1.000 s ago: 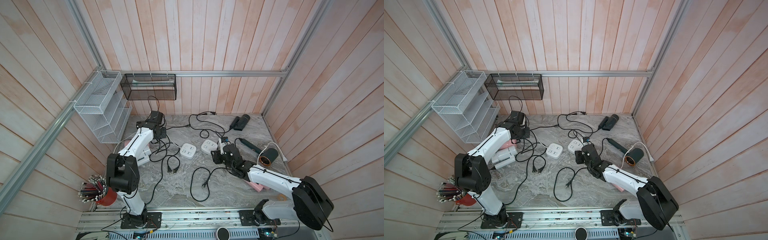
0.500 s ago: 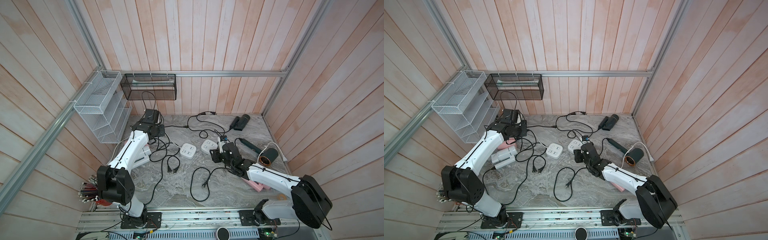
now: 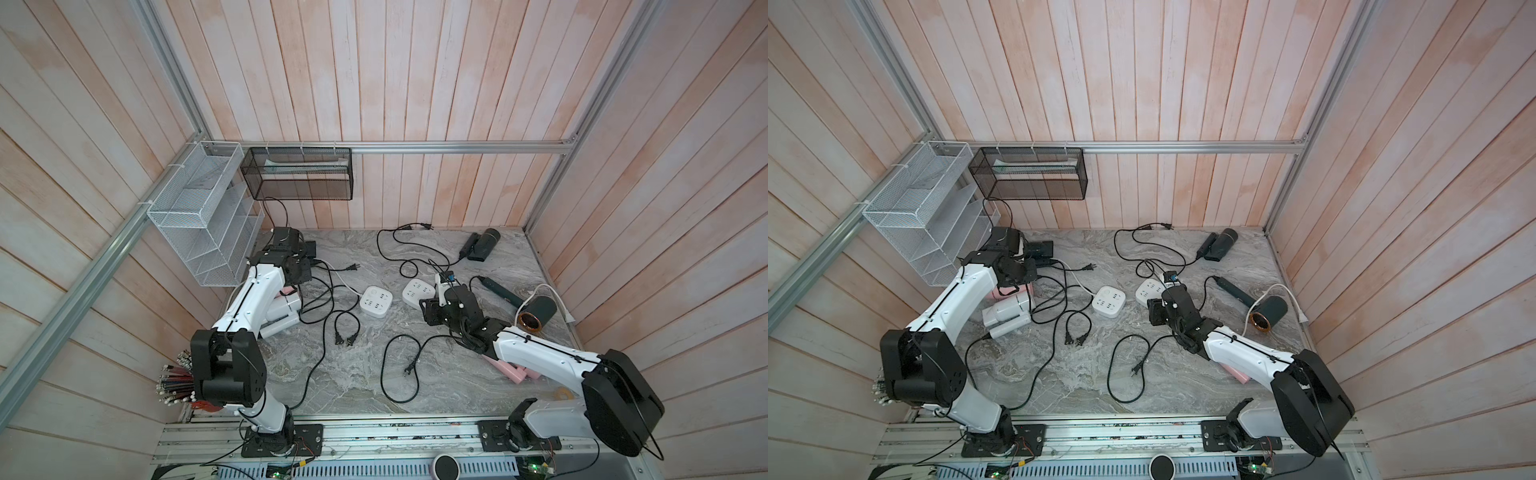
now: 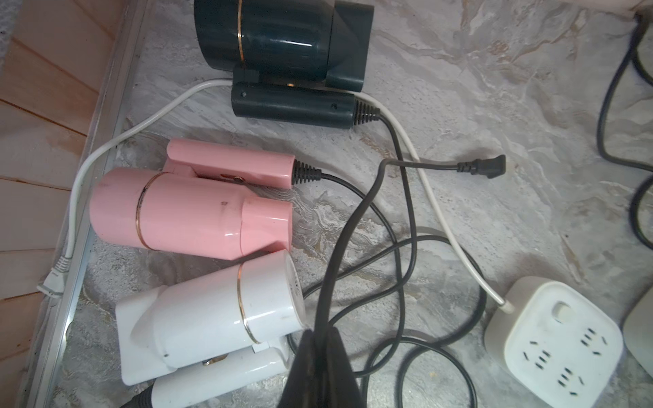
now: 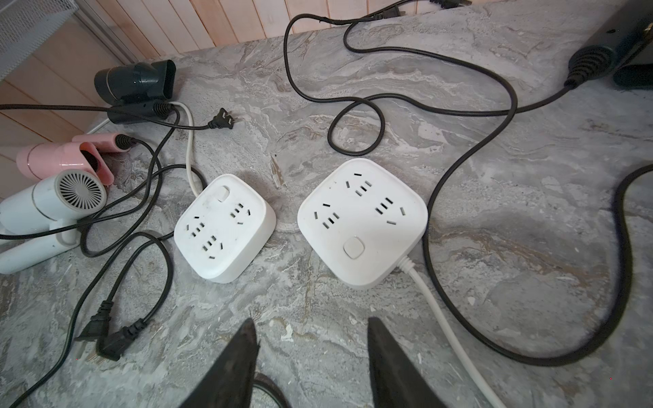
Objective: Charge the blow dryers
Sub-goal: Place the charging cable at the center of the board.
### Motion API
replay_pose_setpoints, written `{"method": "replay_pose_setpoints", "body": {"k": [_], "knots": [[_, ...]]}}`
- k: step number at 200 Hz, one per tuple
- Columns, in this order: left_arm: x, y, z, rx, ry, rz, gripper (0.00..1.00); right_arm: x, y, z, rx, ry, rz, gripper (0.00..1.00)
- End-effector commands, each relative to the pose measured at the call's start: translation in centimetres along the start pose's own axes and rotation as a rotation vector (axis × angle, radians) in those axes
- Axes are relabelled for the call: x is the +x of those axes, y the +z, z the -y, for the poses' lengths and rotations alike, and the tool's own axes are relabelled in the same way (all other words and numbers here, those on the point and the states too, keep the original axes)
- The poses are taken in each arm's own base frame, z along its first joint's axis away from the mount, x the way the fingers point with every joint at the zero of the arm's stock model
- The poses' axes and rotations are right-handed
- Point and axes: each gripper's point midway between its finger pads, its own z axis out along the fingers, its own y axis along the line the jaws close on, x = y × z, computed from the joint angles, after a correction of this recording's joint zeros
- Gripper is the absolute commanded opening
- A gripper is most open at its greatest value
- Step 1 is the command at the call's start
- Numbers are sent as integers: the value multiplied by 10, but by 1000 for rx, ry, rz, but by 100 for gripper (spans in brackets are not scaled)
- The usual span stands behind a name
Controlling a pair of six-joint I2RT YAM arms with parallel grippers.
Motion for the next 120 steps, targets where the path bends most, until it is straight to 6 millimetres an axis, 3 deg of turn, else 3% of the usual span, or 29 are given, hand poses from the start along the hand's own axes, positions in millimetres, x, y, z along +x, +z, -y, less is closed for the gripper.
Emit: {"method": "replay_pose_setpoints", "body": {"k": [1,44,85,120], "knots": [[-14,13,8,6,24,4,10,0,-1,3,12,9,-3,51],[-33,47,-2,-80,57,-31,14,3,-3,3,1,10,1,51],[-55,54,-5,-79,10,13,19,5,-5,6,7,2,1,51],[-51,42,27,113,-32,10,20,5,0,-6,-50,-28,-13,51]]}}
